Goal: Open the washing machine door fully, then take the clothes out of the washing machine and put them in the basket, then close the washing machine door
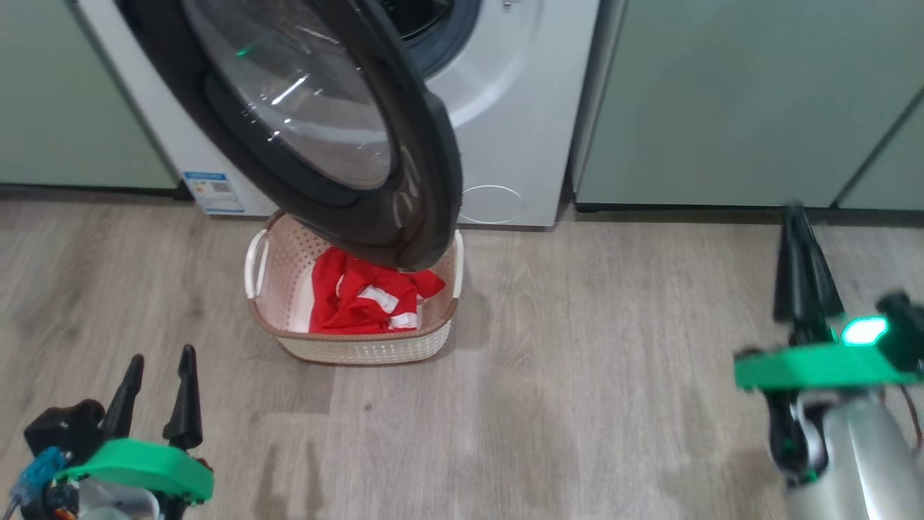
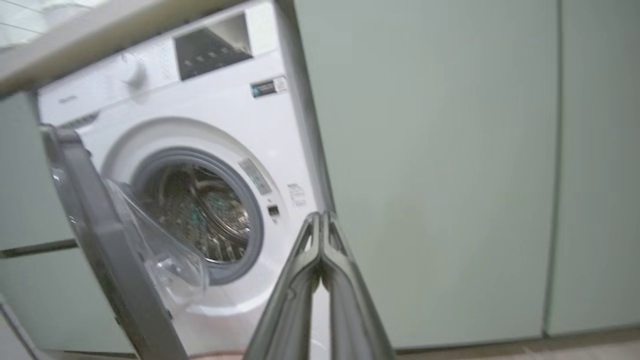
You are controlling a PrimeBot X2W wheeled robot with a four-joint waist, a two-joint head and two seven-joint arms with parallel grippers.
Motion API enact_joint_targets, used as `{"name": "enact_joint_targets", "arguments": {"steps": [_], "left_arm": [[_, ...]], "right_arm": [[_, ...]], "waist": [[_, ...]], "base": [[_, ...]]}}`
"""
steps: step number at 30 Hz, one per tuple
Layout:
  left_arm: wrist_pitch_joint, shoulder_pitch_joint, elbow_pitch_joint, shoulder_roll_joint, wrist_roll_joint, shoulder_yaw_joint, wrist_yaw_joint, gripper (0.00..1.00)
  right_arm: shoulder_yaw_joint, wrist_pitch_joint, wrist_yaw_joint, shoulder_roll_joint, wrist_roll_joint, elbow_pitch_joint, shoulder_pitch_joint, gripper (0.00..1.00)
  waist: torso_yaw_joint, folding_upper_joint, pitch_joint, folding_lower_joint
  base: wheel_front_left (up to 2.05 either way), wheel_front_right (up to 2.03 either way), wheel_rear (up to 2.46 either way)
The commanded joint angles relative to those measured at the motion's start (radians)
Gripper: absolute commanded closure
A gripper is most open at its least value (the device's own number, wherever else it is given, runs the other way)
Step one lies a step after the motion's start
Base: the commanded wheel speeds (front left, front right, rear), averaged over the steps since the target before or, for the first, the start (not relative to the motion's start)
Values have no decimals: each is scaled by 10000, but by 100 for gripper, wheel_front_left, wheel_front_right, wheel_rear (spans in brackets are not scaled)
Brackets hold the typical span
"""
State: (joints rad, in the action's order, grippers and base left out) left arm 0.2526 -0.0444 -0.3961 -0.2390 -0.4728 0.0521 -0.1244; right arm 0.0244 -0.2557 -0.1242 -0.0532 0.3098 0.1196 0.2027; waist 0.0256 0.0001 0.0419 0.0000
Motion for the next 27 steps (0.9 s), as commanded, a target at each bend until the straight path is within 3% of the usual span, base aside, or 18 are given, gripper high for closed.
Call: {"name": "enact_joint_targets", "arguments": {"steps": [1, 7, 12, 21, 27], "left_arm": [[91, -351, 235, -121, 149, 373, -63, 0], [91, -490, 194, -23, 310, 295, -63, 0], [91, -784, 159, 127, 413, 4, -63, 0], [91, -1397, 144, 617, 555, -609, -63, 0], [91, -1713, 238, 876, 612, -829, -63, 0]], "right_arm": [[570, -61, -65, -142, 76, -528, 686, 100], [1737, -61, -65, -352, 209, -702, 1804, 100], [3099, -61, -65, -427, 522, -91, 3030, 100], [5877, -61, -65, -435, 1152, 2641, 4912, 100], [6411, -61, -65, -385, 1495, 4403, 5748, 100]], "waist": [[208, -1, 4, 0], [701, -1, 68, 0], [1278, -1, 249, 0], [2286, -1, 837, 0], [2588, -1, 1371, 0]], "base": [[0, 0, 0], [0, 0, 0], [0, 0, 0], [0, 0, 0], [0, 0, 0]]}}
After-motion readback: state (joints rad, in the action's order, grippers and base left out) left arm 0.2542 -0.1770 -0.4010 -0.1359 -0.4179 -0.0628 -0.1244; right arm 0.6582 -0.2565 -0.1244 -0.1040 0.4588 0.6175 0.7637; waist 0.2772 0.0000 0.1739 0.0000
